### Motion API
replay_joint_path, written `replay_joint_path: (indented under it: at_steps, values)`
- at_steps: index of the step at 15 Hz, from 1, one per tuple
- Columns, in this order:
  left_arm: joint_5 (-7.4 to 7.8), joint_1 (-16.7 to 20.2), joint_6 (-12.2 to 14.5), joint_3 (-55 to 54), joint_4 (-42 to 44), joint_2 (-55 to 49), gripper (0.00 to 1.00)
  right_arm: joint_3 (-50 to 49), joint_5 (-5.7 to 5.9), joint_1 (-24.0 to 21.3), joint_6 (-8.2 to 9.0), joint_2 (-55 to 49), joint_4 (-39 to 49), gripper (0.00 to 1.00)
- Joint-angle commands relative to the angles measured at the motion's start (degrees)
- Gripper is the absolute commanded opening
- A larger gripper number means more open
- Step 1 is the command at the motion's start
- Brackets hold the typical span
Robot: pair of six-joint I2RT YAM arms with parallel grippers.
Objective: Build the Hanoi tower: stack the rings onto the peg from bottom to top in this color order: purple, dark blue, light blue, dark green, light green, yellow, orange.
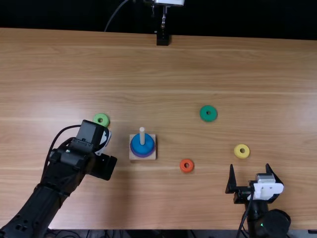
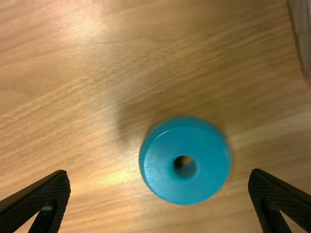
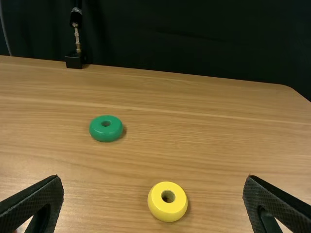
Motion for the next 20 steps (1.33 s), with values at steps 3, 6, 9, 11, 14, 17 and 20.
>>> replay_joint_path:
  at_steps: [3, 6, 9, 11, 14, 17, 20]
  values:
    - [-0.12, -1.73, -0.04, -1.13, 0.18, 1.94, 1.0, -2.91, -0.6, -0.49, 0.02, -0.71, -4.3, 1.0]
    - [-0.01, -1.73, 0.07, -1.57, 0.29, 4.14, 1.0, -2.91, -0.6, -0.49, 0.02, -0.71, -4.3, 1.0]
    - [-0.01, -1.73, 0.07, -1.57, 0.29, 5.1, 1.0, -2.91, -0.6, -0.49, 0.02, -0.71, -4.3, 1.0]
    - [-0.01, -1.73, 0.07, -1.57, 0.29, 6.6, 1.0, -2.91, -0.6, -0.49, 0.02, -0.71, -4.3, 1.0]
    - [1.57, -1.55, 0.07, -1.66, 0.29, 7.12, 1.0, -2.91, -0.6, -0.49, 0.02, -0.71, -4.3, 1.0]
    - [3.15, -1.55, 0.07, -2.36, 0.39, 7.39, 1.0, -2.91, -0.6, -0.49, 0.02, -0.71, -4.3, 1.0]
    - [3.26, -1.47, 0.07, -2.45, 2.19, 8.27, 1.0, -2.91, -0.6, -0.49, 0.02, -0.71, -4.3, 1.0]
